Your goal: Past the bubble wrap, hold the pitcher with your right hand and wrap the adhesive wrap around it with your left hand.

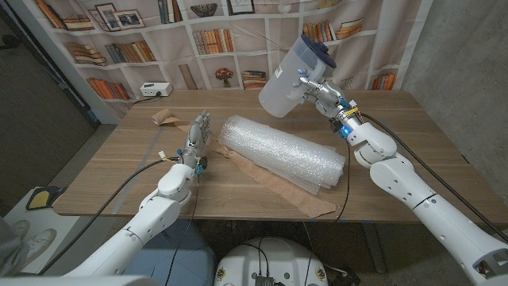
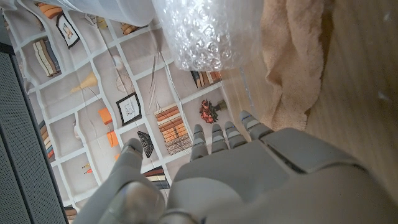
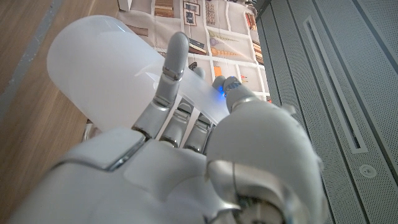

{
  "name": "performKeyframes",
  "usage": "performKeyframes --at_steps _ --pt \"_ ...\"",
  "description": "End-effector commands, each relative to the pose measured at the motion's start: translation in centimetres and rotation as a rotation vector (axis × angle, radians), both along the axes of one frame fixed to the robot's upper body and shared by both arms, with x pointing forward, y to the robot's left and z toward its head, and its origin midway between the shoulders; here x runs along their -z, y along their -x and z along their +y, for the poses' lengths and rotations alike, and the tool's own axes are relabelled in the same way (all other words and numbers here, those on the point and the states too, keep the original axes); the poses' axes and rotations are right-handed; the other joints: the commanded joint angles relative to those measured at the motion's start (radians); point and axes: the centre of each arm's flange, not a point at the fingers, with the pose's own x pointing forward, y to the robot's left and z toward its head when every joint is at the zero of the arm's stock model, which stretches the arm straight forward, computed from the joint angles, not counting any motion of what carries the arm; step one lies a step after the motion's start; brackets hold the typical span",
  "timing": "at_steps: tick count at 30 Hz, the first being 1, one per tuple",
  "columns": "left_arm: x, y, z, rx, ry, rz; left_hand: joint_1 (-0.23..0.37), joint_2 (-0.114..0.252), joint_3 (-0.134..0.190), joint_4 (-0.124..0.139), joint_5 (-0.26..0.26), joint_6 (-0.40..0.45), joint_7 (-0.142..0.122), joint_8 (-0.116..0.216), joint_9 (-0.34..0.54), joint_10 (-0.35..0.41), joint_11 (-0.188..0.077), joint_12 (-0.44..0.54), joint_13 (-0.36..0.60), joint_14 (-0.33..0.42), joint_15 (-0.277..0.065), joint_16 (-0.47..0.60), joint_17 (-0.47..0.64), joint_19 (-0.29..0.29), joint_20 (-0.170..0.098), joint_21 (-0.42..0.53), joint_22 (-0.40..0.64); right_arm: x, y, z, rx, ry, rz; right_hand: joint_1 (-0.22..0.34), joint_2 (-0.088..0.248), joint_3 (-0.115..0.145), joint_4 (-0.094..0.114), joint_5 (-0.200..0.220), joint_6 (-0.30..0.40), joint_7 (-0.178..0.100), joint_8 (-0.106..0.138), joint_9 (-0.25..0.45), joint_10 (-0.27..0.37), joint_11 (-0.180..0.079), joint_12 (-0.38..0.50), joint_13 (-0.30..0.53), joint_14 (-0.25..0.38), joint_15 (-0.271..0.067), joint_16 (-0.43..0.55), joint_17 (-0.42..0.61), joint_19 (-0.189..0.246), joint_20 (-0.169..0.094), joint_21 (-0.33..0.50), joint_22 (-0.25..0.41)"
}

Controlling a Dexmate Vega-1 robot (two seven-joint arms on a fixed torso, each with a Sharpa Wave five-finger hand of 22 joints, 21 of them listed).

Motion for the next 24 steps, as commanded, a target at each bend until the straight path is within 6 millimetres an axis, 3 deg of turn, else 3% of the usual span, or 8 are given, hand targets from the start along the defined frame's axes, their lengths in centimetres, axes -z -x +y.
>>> performKeyframes --at_steps 1,24 --pt "-0.2 1.6 1.5 -0.073 0.012 -0.026 0.003 0.008 -0.004 0.0 0.003 0.01 0.003 0.004 0.003 0.007 -0.003 0.006 0.005 -0.003 0.007 0.006 0.002 0.006 -0.004 0.0 0.005 -0.5 0.1 -0.3 -0.069 -0.032 0.014 -0.01 -0.001 0.006 0.0 -0.001 0.003 -0.005 -0.002 0.003 0.009 -0.004 0.006 -0.003 0.205 -0.146 0.151 0.396 -0.23 -0.074 0.015 -0.007" --pt "0.1 3.3 4.7 -0.19 -0.007 -0.027 0.004 0.007 -0.004 -0.001 0.003 0.009 0.003 0.003 0.003 0.011 -0.002 0.007 0.005 -0.002 0.007 0.005 0.002 0.006 -0.005 -0.001 0.005 -0.6 0.0 0.7 -0.115 -0.051 0.026 -0.02 -0.002 0.013 -0.001 -0.001 0.005 -0.006 -0.006 0.006 0.009 -0.006 0.005 -0.003 0.208 -0.146 0.121 0.407 -0.245 -0.081 0.047 -0.048"
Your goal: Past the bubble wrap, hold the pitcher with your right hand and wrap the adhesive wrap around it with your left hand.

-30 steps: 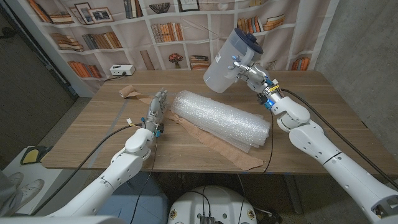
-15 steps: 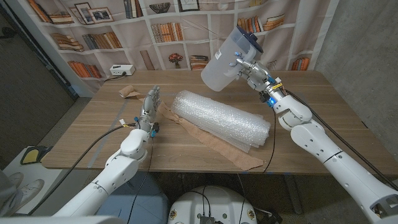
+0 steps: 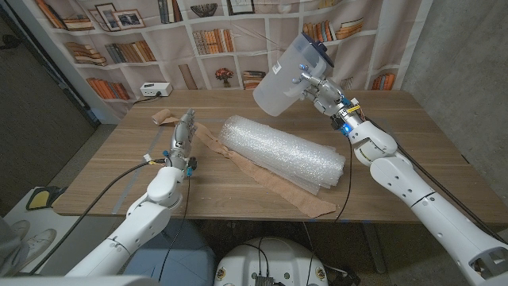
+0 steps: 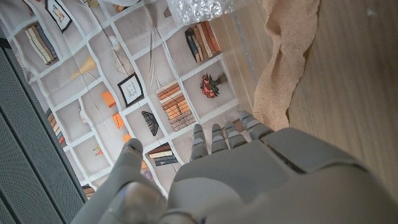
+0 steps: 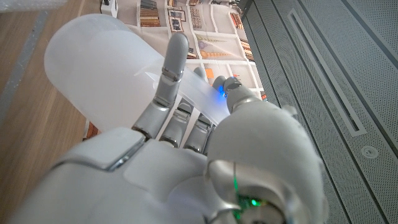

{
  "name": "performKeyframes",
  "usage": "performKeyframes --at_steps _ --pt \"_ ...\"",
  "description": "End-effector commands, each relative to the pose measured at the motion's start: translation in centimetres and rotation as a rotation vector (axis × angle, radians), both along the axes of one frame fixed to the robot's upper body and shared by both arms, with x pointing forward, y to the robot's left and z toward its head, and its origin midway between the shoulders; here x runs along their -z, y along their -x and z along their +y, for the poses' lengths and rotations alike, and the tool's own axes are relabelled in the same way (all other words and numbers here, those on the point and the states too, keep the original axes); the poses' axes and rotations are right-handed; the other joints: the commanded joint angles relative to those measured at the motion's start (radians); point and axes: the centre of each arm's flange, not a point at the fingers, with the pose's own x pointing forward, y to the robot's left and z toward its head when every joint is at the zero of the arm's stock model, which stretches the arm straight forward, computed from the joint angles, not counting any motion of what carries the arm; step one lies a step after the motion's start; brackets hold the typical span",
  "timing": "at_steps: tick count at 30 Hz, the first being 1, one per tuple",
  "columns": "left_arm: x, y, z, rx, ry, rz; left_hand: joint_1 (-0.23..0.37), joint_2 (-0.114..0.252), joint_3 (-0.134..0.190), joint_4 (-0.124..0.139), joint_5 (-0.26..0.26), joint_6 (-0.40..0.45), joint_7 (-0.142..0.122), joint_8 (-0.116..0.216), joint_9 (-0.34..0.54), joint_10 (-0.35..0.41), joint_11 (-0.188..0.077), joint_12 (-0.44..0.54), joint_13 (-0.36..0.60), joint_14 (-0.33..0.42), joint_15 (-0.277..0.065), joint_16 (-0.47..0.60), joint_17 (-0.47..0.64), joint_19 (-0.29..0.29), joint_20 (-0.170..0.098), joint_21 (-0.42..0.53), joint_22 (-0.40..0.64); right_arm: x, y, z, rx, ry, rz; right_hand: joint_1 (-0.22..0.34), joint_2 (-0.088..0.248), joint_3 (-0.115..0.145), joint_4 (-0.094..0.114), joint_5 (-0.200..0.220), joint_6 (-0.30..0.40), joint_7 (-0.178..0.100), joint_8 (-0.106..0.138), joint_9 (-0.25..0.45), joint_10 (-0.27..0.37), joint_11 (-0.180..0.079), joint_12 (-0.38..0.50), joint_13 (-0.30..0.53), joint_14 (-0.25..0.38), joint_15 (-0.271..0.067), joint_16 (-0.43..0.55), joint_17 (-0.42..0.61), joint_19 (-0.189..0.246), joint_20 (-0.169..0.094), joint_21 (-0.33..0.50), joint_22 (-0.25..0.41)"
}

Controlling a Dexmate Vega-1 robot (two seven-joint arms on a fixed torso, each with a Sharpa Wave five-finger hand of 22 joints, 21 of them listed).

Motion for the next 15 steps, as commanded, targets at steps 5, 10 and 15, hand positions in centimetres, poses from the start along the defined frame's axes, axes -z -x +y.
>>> performKeyframes --at_steps 5,10,15 --pt "0.0 1.2 3.0 -0.108 -0.018 -0.002 0.005 0.007 -0.004 -0.002 0.003 0.009 0.002 0.002 0.003 0.009 0.002 0.004 0.005 -0.002 0.007 0.005 0.002 0.006 -0.004 -0.001 0.005 0.0 0.2 0.5 -0.016 -0.015 0.008 -0.01 0.002 0.008 -0.001 -0.002 0.007 -0.006 -0.007 0.006 0.006 -0.003 0.003 0.002 0.21 -0.146 0.115 0.373 -0.248 -0.081 0.018 -0.013" --pt "-0.5 1.5 4.1 -0.141 -0.024 -0.011 0.006 0.007 -0.003 -0.003 0.002 0.009 0.002 0.002 0.003 0.008 0.002 0.004 0.005 -0.002 0.006 0.005 0.001 0.007 -0.005 -0.001 0.005 0.2 0.4 0.4 -0.035 -0.034 0.023 -0.012 0.001 0.009 -0.002 -0.002 0.007 -0.008 -0.008 0.007 0.009 -0.003 0.002 -0.001 0.214 -0.146 0.11 0.376 -0.25 -0.08 0.027 -0.022" --pt "-1.0 1.8 4.9 -0.177 -0.04 -0.026 0.007 0.007 -0.003 -0.004 0.002 0.009 0.002 0.002 0.003 0.007 0.001 0.003 0.005 -0.002 0.006 0.005 0.001 0.006 -0.004 -0.001 0.005 0.4 0.7 0.4 -0.05 -0.04 0.032 -0.013 0.001 0.009 -0.003 -0.002 0.008 -0.007 -0.009 0.007 0.007 -0.003 0.003 0.002 0.215 -0.146 0.103 0.377 -0.253 -0.081 0.034 -0.031"
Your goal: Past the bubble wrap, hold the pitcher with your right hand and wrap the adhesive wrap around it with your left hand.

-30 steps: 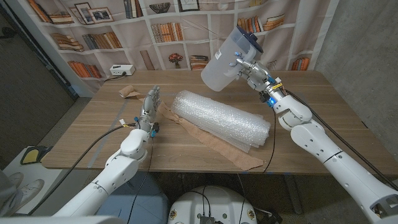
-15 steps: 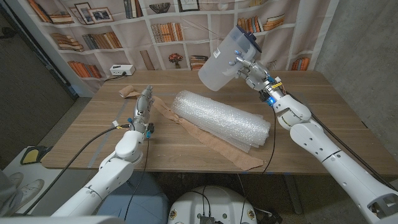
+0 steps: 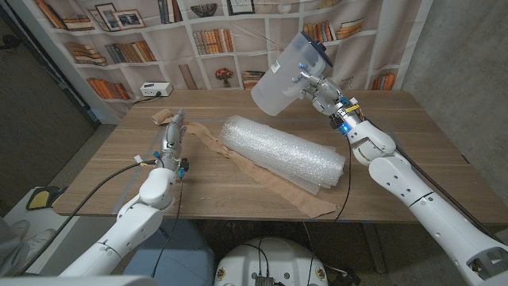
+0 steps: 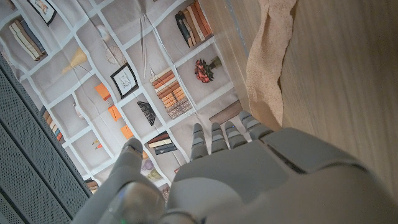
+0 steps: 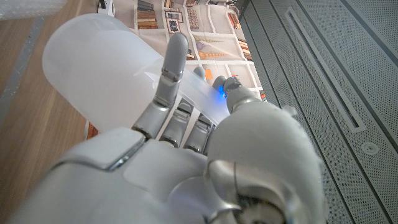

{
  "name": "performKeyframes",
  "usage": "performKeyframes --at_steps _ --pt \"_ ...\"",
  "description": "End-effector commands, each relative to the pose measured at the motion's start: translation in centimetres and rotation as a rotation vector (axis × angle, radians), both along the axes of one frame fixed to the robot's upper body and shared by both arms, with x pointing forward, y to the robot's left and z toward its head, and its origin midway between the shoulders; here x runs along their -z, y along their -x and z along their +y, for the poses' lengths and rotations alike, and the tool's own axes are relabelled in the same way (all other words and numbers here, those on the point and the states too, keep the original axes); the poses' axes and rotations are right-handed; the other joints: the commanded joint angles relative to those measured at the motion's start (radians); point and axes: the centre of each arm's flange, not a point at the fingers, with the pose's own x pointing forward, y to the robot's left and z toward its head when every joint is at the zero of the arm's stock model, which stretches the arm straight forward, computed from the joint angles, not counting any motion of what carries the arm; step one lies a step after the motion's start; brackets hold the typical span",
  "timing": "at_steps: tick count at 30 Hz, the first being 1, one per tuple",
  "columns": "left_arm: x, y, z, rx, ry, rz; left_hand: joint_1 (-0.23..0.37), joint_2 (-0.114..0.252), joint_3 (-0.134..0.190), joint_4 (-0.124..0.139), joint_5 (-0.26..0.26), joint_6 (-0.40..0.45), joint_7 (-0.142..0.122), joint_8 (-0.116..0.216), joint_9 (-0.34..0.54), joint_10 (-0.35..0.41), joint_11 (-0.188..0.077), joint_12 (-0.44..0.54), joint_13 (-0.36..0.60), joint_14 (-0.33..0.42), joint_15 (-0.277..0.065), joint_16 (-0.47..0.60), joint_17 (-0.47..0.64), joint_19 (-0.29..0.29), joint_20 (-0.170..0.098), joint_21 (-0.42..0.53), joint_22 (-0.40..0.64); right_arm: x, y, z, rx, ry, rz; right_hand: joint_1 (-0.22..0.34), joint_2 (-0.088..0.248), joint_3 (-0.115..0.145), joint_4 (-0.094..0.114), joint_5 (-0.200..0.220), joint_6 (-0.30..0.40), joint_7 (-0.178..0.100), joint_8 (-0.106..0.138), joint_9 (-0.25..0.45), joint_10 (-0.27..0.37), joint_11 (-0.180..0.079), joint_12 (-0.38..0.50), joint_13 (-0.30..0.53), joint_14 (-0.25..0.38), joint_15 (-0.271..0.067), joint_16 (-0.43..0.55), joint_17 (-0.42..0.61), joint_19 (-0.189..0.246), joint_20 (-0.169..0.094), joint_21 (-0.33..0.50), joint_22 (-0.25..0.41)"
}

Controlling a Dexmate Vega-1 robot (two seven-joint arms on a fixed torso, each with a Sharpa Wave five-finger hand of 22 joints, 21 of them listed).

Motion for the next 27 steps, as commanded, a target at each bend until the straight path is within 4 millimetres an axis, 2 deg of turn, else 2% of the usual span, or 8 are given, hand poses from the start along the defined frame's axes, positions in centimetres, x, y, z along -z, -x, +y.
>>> performKeyframes --at_steps 1,10,27 --pt "-0.9 0.9 2.2 -0.09 -0.03 -0.025 0.007 0.006 -0.003 -0.004 0.002 0.009 0.001 0.002 0.003 0.008 0.0 0.004 0.005 -0.002 0.006 0.005 0.003 0.007 -0.005 -0.001 0.005 0.3 0.6 0.0 -0.035 -0.024 0.021 -0.01 -0.002 0.007 -0.001 -0.002 0.003 -0.003 -0.002 0.003 0.005 -0.002 0.006 0.005 0.216 -0.146 0.103 0.359 -0.25 -0.084 0.013 -0.005" --pt "-2.5 1.4 3.8 -0.144 -0.08 -0.05 0.009 0.005 -0.003 -0.006 0.002 0.01 0.0 0.002 0.003 0.008 0.001 0.003 0.005 -0.004 0.006 0.004 0.003 0.003 -0.004 -0.002 0.005 0.3 1.1 -0.6 -0.019 -0.02 0.023 -0.012 -0.002 0.008 -0.002 -0.002 0.004 -0.003 -0.003 0.004 0.007 -0.002 0.006 0.004 0.217 -0.146 0.095 0.361 -0.254 -0.084 0.024 -0.016" --pt "-4.2 2.3 5.2 -0.224 -0.145 -0.061 0.014 0.004 -0.002 -0.01 0.002 0.01 0.0 0.002 0.003 0.012 0.003 0.004 0.005 -0.002 0.006 0.004 0.002 0.003 -0.003 -0.003 0.004 1.0 1.6 -0.9 -0.036 -0.046 0.019 -0.014 -0.003 0.009 -0.005 -0.002 0.006 -0.002 -0.007 0.004 0.01 -0.003 0.005 0.004 0.222 -0.146 0.081 0.366 -0.261 -0.085 0.045 -0.035"
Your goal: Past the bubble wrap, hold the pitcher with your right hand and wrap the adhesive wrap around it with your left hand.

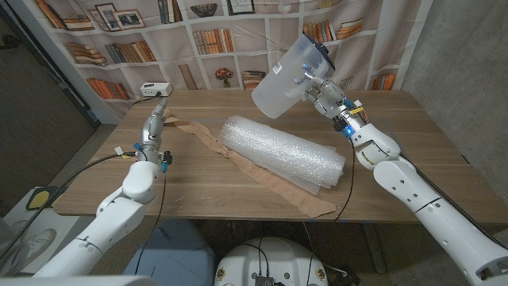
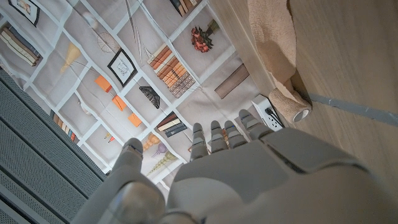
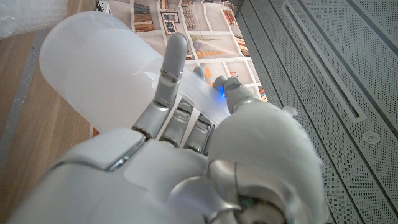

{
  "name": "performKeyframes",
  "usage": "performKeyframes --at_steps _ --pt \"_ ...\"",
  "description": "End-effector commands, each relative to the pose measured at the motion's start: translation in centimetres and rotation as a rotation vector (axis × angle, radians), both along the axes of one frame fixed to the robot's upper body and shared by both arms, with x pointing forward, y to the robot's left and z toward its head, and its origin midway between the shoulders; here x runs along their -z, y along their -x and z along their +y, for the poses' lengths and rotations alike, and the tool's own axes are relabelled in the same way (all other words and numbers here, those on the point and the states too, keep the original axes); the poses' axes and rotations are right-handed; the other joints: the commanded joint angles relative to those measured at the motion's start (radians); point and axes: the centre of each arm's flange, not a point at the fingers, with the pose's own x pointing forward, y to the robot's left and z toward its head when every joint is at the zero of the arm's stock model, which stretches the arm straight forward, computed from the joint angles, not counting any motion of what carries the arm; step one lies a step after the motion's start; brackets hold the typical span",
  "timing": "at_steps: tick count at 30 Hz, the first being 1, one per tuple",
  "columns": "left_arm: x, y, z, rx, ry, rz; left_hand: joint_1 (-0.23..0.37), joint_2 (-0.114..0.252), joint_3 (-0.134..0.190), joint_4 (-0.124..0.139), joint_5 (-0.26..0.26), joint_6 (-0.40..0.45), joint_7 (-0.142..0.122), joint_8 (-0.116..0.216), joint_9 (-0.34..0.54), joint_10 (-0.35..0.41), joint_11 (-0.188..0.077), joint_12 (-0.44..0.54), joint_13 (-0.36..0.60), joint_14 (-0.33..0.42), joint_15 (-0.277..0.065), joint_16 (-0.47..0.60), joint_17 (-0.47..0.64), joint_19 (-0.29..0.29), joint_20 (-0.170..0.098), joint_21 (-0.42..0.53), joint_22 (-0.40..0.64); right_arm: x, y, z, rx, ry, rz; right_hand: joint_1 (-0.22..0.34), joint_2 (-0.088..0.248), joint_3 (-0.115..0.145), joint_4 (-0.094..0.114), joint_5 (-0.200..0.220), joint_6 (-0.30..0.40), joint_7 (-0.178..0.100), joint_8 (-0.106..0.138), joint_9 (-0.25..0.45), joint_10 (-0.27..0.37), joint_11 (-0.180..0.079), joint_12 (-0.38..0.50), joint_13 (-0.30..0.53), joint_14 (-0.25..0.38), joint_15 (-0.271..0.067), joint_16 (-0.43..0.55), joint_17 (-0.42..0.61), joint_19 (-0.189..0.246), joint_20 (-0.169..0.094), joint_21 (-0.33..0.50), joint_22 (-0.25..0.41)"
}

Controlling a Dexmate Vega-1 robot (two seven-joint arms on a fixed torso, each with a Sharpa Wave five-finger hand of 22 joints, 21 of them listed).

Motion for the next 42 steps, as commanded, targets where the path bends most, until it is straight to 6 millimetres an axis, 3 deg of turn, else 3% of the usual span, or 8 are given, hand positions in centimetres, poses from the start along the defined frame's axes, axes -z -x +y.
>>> performKeyframes --at_steps 1,15,42 --pt "-1.2 0.8 1.1 -0.066 -0.043 -0.011 0.01 0.0 0.002 -0.006 0.002 0.01 0.0 0.002 0.003 0.004 0.002 0.004 0.005 -0.002 0.006 0.004 0.002 0.004 -0.003 -0.003 0.004 0.4 0.4 -0.3 -0.013 -0.02 -0.008 -0.006 -0.002 0.005 0.0 -0.002 0.006 -0.003 -0.007 0.004 0.011 -0.004 0.005 0.003 0.213 -0.145 0.08 0.336 -0.262 -0.085 0.012 -0.003" --pt "-2.1 1.7 0.4 -0.129 -0.138 -0.006 0.013 0.003 0.004 -0.008 0.002 0.012 -0.003 0.003 0.003 0.009 -0.002 0.006 0.005 0.002 0.004 0.005 0.002 0.007 -0.002 -0.001 0.004 0.2 0.5 -0.2 -0.029 -0.014 -0.019 -0.008 -0.002 0.004 -0.002 -0.002 0.008 -0.003 -0.011 0.003 0.013 -0.003 0.002 0.0 0.218 -0.145 0.068 0.336 -0.267 -0.085 0.028 -0.013" --pt "-4.5 1.5 1.5 -0.208 -0.182 0.01 0.016 0.009 0.008 -0.008 0.002 0.017 -0.003 0.004 0.003 0.017 -0.002 0.008 0.005 0.006 0.004 0.005 0.002 0.012 -0.001 0.0 0.004 -0.1 0.0 -1.1 -0.045 0.006 -0.007 -0.016 -0.003 0.006 -0.004 -0.003 0.011 -0.005 -0.017 0.005 0.017 -0.003 -0.001 0.003 0.224 -0.145 0.046 0.345 -0.278 -0.084 0.055 -0.024"
